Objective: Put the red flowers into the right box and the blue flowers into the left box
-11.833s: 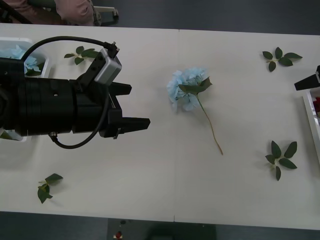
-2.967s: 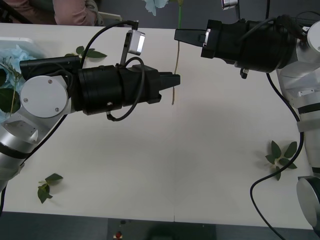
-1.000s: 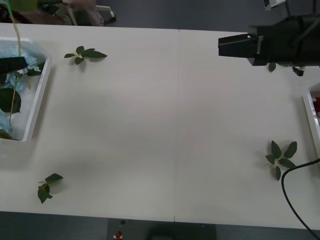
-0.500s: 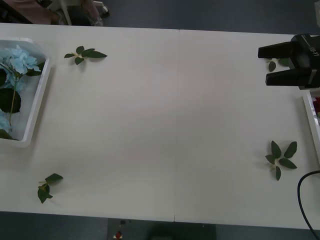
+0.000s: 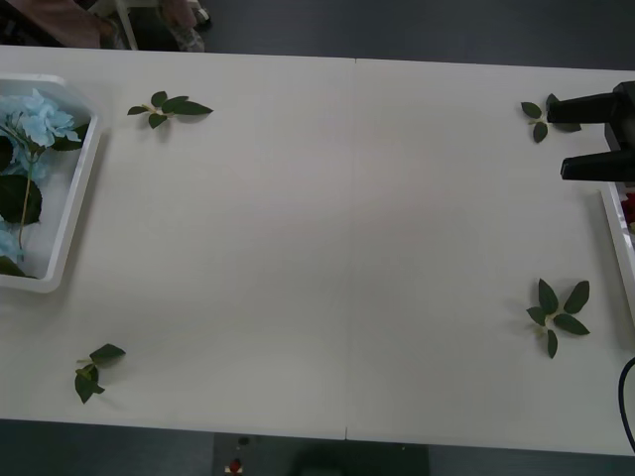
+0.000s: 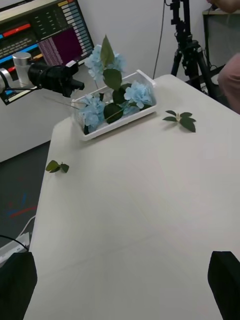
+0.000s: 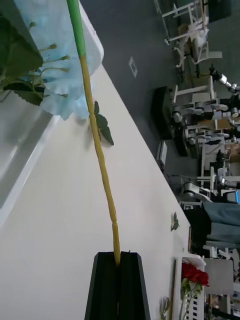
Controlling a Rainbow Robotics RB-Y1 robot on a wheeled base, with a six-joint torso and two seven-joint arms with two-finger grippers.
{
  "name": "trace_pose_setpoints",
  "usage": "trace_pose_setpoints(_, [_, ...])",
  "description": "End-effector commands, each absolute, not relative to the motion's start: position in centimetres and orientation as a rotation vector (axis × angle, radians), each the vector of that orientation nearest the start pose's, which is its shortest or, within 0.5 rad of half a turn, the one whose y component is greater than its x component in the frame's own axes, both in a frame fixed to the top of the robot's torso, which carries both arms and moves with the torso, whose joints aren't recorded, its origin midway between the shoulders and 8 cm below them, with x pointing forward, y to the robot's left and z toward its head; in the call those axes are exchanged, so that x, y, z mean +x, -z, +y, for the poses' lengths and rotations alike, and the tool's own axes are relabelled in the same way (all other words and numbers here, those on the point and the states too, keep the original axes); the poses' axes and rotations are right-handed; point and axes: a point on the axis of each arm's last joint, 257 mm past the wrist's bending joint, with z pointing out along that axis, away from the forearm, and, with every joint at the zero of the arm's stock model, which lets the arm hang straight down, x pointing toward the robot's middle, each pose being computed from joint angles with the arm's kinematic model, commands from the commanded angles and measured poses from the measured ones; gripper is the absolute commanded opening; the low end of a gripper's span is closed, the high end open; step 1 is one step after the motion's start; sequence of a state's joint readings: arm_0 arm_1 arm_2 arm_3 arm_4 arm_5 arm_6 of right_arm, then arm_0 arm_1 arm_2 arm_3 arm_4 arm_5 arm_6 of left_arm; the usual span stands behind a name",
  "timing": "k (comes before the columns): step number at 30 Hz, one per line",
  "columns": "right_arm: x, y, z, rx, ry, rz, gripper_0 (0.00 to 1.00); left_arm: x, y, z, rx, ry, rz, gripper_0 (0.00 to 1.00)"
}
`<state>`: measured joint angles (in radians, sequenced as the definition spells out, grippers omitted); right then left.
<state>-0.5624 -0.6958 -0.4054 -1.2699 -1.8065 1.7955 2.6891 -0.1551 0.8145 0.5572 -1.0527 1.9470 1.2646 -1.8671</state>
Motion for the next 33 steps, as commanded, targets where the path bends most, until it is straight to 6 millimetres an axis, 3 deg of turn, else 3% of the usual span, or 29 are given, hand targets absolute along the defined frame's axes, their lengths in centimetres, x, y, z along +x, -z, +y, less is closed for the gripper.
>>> trace_pose_setpoints(1, [43.9, 3.4, -25.5, -1.192, -0.863, 1.51, 1.0, 46.4, 13.0, 48.4, -0.509, 1.14, 1.807, 0.0])
trace_pose_setpoints(6, [43.8, 3.5, -25.6, -1.189, -0.868, 1.51, 1.0, 46.4, 13.5, 48.8, -0.529, 1.128, 1.805, 0.02])
trace_pose_setpoints(7, [43.7, 3.5, -25.5, -1.19, -0.871, 1.508, 1.0, 46.4, 13.5, 48.8, -0.531, 1.127, 1.803, 0.06])
trace_pose_setpoints(10, [43.6, 3.4, -25.5, -1.194, -0.875, 1.503, 1.0, 46.5, 13.4, 49.1, -0.537, 1.117, 1.795, 0.63])
trace_pose_setpoints(11, [43.6, 3.3, -25.5, -1.192, -0.876, 1.502, 1.0, 46.5, 13.4, 49.1, -0.536, 1.119, 1.793, 0.74])
trace_pose_setpoints(12, [43.6, 3.4, -25.5, -1.193, -0.877, 1.502, 1.0, 46.6, 13.4, 49.1, -0.535, 1.115, 1.795, 0.78])
trace_pose_setpoints(22, [43.6, 3.4, -25.5, -1.193, -0.877, 1.502, 1.0, 46.6, 12.3, 48.9, -0.524, 1.15, 1.754, 0.85])
trace_pose_setpoints(28, [43.6, 3.4, -25.5, -1.193, -0.877, 1.502, 1.0, 45.2, 7.6, 48.0, -0.356, 1.154, 1.791, 1.0])
trace_pose_setpoints(33, [43.6, 3.4, -25.5, -1.193, -0.877, 1.502, 1.0, 42.0, 5.0, 47.6, -0.207, 1.054, 1.913, 1.0])
